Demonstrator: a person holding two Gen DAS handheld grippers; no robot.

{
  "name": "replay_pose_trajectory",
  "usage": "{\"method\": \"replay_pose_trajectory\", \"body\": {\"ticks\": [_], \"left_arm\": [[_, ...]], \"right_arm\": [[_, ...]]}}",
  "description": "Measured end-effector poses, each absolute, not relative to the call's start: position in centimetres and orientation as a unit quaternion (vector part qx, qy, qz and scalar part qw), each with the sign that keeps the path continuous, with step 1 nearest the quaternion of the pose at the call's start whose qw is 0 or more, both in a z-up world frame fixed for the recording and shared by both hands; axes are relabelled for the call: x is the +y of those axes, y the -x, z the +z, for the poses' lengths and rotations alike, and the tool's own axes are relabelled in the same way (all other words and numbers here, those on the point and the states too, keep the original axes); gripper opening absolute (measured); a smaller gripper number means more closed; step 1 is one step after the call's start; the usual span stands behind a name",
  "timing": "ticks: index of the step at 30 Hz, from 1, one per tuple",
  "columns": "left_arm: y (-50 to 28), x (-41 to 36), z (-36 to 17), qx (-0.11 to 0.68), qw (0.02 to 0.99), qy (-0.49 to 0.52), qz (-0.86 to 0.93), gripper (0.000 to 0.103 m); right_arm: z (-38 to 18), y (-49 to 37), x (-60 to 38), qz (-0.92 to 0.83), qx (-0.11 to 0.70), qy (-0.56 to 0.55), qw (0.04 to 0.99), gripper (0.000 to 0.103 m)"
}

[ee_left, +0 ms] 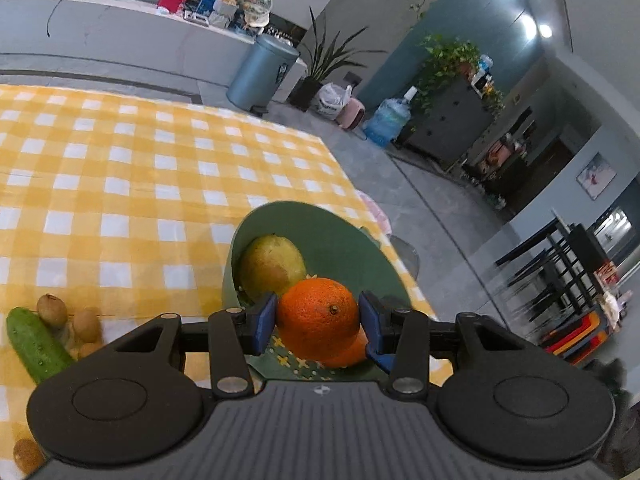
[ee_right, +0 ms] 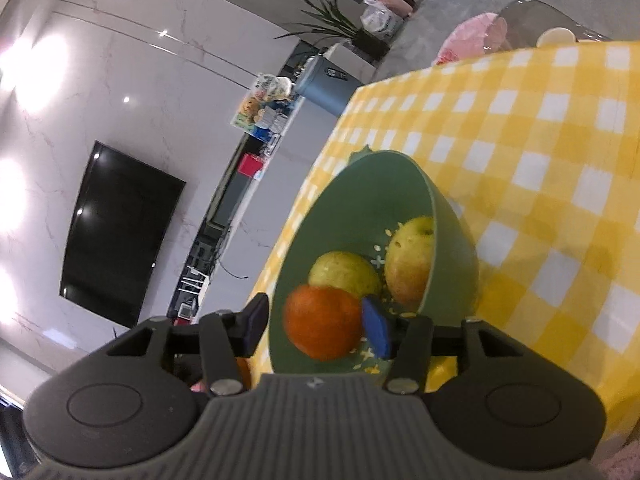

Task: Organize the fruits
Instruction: 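Carry the left tool's orange over the colander while the right tool carries its orange there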

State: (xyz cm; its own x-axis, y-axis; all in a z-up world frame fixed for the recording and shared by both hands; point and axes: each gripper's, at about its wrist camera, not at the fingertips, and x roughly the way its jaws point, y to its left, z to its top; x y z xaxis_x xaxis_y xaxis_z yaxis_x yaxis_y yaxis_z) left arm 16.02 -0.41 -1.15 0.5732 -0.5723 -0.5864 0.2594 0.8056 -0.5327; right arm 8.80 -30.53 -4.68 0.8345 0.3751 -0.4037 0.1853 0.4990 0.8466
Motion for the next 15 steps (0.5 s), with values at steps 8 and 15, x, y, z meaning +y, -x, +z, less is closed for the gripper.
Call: {"method": "replay_pose_trajectory", "body": {"ticks": [8,15], "left_arm": [[-15.92,-0.76,-2.13,0.399,0.869,0.184,-0.225,0.05],[-15.41,-1.26,-1.46,0.39,0.877,0.172,-0.223,0.05]], "right_arm": [[-5.2,-9.38,-30.56,0.067,0.28,-0.497,0.819,0.055],[-5.21,-9.3,-30.42,0.073,0.283,-0.496,0.818,0.056]]}}
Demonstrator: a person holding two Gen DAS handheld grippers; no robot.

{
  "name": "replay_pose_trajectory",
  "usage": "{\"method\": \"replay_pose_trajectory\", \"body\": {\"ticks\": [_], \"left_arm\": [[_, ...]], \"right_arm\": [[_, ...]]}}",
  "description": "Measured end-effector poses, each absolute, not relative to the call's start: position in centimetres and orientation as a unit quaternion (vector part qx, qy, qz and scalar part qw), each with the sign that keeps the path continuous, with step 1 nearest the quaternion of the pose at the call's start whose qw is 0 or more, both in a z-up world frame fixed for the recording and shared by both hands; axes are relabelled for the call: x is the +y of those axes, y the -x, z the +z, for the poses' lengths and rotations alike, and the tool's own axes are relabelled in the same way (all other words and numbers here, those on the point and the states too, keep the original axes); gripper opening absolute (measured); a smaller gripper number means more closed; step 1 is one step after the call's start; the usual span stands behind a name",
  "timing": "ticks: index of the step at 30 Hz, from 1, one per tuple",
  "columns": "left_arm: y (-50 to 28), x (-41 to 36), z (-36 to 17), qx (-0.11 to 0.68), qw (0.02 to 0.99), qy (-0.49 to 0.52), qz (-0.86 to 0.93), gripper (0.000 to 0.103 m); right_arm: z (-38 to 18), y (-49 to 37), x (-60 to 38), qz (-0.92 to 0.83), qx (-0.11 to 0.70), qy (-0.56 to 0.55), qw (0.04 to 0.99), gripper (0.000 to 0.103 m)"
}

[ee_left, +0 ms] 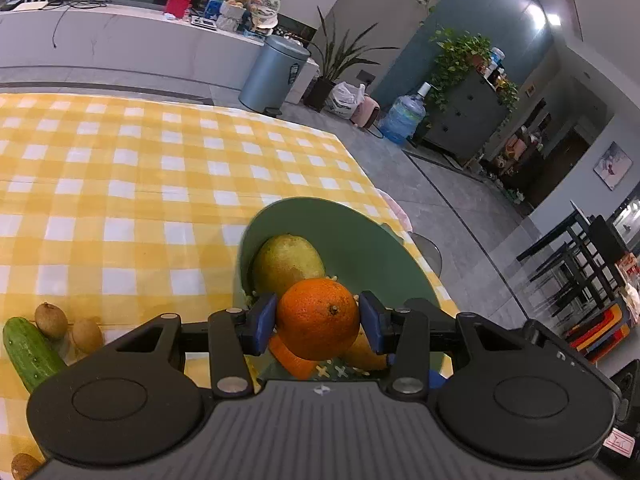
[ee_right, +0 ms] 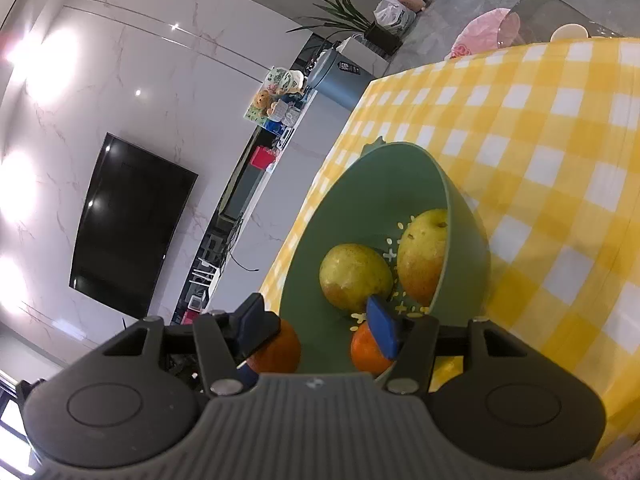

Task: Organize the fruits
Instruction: 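Carry the left tool's orange over the colander while the right tool carries its orange there, then open the left tool to drop its orange in while the right tool releases its orange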

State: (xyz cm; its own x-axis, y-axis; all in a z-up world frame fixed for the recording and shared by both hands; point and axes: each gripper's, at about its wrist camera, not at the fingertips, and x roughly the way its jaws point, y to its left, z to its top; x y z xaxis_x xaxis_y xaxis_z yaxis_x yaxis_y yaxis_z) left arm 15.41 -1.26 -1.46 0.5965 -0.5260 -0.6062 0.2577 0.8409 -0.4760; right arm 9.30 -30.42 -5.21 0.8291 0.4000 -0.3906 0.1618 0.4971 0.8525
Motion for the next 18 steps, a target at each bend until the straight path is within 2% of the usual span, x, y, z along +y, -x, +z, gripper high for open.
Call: {"method": "replay_pose_trajectory", "body": {"ticks": [6,12,13,15,18], "left_arm": [[-14.9,-2.0,-0.7,0.357,0.894,0.16,-0.218,0.051],[-15.2,-2.8,-0.9,0.367,0.902,0.117,-0.194,0.051],[-15.2,-2.7,-0.9,0.365,0.903,0.119,-0.192,0.052],[-15.0,-2.5,-0.7,0.353,0.91,0.116,-0.184,0.063],[-14.5,-2.3,-0.1,0.341,0.916,0.108,-0.183,0.066]], "right_arm": [[-5.4,-9.2,-30.9,0.07,0.279,-0.508,0.812,0.055],[-5.4,-9.1,-30.8,0.071,0.28,-0.507,0.812,0.055],[-5.4,-9.1,-30.8,0.072,0.28,-0.506,0.812,0.055],[-5.4,-9.1,-30.7,0.072,0.281,-0.505,0.813,0.054],[-5.4,-9.0,-30.7,0.075,0.282,-0.503,0.814,0.054]]}}
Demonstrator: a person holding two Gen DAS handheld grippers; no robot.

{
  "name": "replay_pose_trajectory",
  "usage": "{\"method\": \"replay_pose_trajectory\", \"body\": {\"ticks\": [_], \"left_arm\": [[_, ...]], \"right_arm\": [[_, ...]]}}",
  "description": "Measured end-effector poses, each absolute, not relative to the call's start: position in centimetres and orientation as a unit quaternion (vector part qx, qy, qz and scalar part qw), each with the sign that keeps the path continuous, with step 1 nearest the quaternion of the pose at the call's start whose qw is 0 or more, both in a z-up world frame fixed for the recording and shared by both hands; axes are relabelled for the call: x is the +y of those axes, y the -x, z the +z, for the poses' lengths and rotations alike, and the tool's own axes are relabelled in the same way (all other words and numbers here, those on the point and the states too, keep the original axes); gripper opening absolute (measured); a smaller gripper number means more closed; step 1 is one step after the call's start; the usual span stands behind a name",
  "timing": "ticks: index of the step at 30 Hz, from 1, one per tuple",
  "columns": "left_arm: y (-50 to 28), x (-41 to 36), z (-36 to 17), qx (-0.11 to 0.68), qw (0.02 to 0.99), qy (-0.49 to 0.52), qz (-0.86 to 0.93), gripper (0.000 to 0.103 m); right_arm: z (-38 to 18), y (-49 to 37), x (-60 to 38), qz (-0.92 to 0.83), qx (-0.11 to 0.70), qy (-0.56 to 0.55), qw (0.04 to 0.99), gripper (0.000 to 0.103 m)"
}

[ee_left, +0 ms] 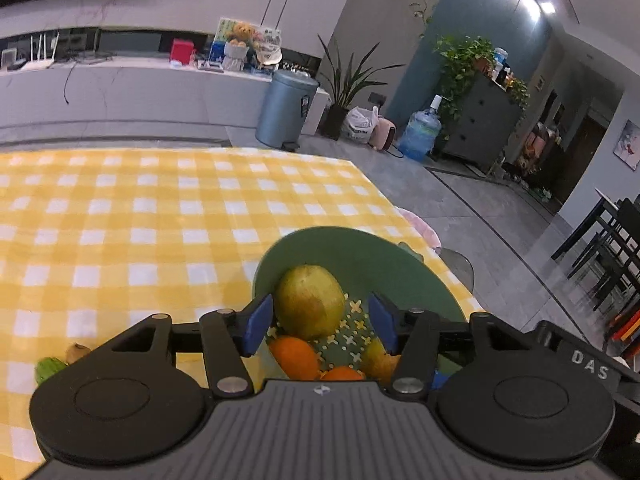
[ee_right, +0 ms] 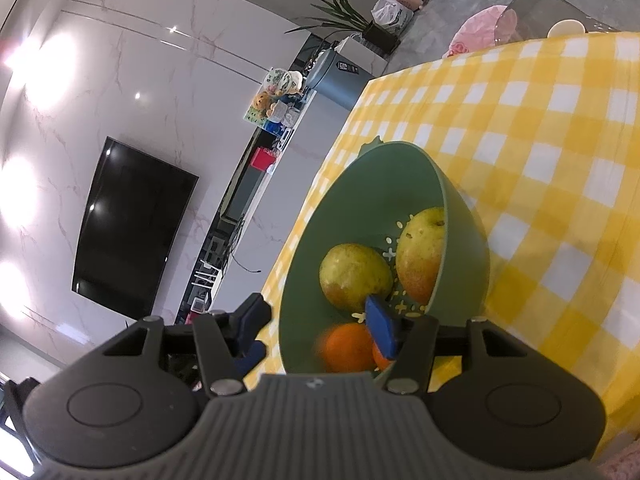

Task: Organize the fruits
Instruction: 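Open the left tool to drop its orange in while the right tool releases its orange, then move the right tool to an orange while the left tool moves toward another orange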

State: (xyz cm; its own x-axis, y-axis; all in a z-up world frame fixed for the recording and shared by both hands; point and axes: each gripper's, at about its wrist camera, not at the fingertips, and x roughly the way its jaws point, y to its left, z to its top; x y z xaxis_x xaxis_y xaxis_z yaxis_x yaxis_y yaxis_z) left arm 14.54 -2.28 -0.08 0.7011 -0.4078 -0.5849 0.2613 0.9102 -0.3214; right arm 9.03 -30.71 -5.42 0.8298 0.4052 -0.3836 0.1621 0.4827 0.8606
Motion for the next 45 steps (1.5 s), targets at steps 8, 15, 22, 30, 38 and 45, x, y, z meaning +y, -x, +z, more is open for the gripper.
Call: {"method": "replay_pose_trajectory", "body": {"ticks": [8,15,22,30,38,45], "left_arm": [[-12.9,-0.8,1.5,0.359,0.911,0.1,-0.178,0.07],[-10.4,1.0,2.5,0.367,0.91,0.1,-0.163,0.074],[-8.7,3.2,2.6,0.393,0.905,0.115,-0.117,0.076],[-6.8,7.5,1.7,0.425,0.889,0.154,-0.071,0.076],[-5.8,13.4,-0.4,0.46,0.866,0.196,0.005,0.076],[-5.5,17.3,-3.1,0.493,0.826,0.27,-0.05,0.076]], "right_arm": [[-5.3,-9.0,-30.6,0.078,0.281,-0.499,0.816,0.055],[-4.8,-8.8,-30.1,0.084,0.284,-0.479,0.826,0.056],[-3.5,-8.0,-28.8,0.106,0.27,-0.443,0.848,0.056],[-1.6,-7.1,-25.0,0.177,0.268,-0.349,0.881,0.067],[-4.0,-7.8,-21.5,0.212,0.384,-0.327,0.837,0.057],[-5.6,-8.6,-18.0,0.156,0.494,-0.217,0.828,0.057]]}}
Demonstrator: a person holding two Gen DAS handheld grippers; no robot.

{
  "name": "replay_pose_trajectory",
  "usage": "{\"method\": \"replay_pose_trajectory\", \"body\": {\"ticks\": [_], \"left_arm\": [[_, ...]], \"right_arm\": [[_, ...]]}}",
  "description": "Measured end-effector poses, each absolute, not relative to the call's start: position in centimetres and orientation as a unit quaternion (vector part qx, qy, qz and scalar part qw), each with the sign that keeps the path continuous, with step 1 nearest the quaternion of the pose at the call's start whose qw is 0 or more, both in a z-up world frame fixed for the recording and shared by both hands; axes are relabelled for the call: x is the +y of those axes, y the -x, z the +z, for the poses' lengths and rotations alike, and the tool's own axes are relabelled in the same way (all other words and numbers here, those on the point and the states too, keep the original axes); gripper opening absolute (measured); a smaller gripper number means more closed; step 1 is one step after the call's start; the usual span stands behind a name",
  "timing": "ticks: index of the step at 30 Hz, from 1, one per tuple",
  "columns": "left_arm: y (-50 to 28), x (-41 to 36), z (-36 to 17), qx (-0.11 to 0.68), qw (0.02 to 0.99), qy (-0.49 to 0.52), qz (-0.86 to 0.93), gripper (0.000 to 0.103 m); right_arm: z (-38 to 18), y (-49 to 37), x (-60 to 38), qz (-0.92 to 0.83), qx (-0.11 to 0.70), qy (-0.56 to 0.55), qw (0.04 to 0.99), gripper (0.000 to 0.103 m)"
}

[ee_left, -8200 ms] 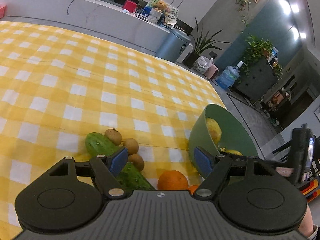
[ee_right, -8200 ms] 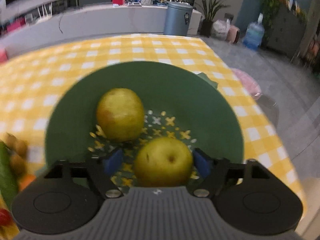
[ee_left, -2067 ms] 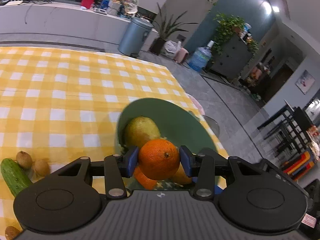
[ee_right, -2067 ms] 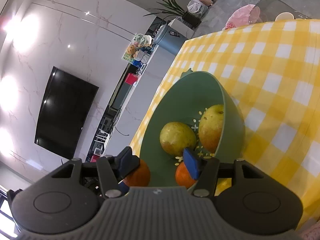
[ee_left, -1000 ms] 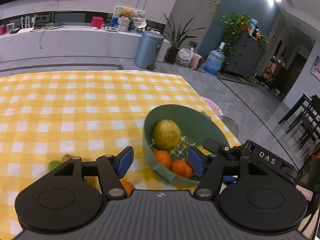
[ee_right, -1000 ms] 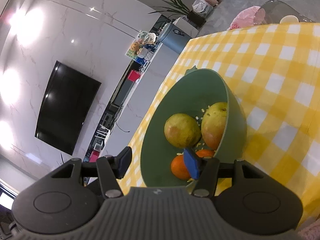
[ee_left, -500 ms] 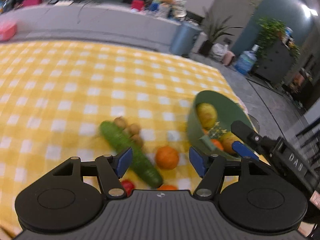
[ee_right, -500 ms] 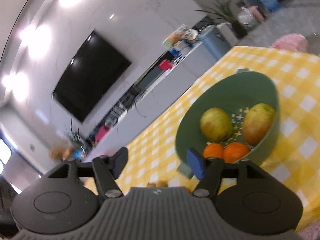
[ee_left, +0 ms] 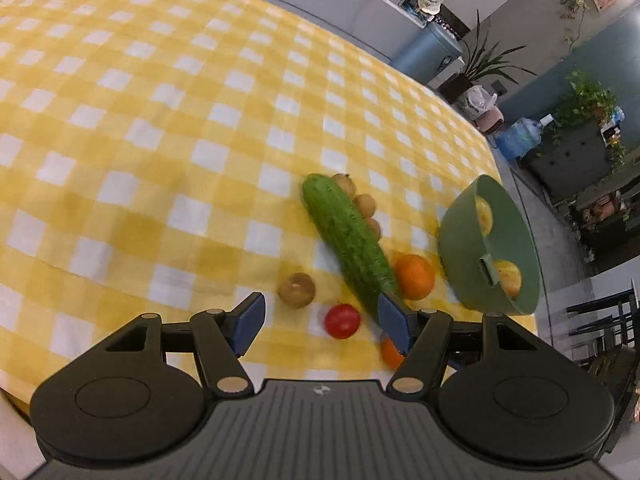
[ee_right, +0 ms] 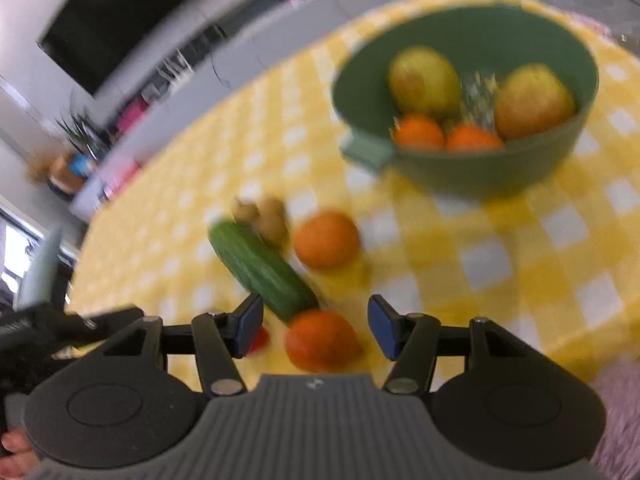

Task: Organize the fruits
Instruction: 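Move the right tool to an orange while the left tool moves toward another orange, then close the right tool on its orange while the left tool grasps the other orange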

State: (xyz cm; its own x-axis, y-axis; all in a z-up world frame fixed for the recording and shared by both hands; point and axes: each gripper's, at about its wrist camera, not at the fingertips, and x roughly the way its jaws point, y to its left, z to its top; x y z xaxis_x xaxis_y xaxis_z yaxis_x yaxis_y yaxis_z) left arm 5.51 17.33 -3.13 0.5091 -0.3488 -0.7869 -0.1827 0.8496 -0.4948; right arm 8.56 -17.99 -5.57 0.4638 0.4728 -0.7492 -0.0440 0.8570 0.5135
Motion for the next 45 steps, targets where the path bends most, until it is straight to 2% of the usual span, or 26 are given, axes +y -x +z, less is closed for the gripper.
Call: {"method": "replay_pose_trajectory", "body": {"ticks": [6,10,19,24,35,42,45], "left_arm": [[-5.6,17.0,-3.8,0.502,0.826,0.253,-0.034,0.076],[-5.7,16.7,-4.2,0.503,0.827,0.249,-0.042,0.076],[-5.8,15.3,-4.0,0.498,0.836,0.223,-0.064,0.077],[-5.7,14.1,-3.8,0.491,0.849,0.181,-0.073,0.078],[-6.1,12.9,-4.7,0.483,0.848,0.197,-0.094,0.078],[-5.3,11.8,-5.0,0.402,0.875,0.207,-0.174,0.078],[-3.8,10.3,-4.8,0.333,0.906,0.155,-0.212,0.078]], "right_arm": [[-6.7,-8.7,-16.6,0.166,0.531,-0.174,0.812,0.055],[-6.9,-8.7,-15.9,0.164,0.529,-0.145,0.82,0.042],[-5.4,-8.0,-16.6,0.085,0.51,-0.093,0.851,0.042],[-6.1,-8.9,-17.4,0.082,0.517,-0.118,0.844,0.043],[-6.7,-10.5,-16.5,0.077,0.506,-0.107,0.852,0.041],[-6.2,-9.8,-17.3,0.081,0.497,-0.133,0.854,0.041],[-5.8,-9.4,-17.4,0.085,0.49,-0.137,0.857,0.041]]}}
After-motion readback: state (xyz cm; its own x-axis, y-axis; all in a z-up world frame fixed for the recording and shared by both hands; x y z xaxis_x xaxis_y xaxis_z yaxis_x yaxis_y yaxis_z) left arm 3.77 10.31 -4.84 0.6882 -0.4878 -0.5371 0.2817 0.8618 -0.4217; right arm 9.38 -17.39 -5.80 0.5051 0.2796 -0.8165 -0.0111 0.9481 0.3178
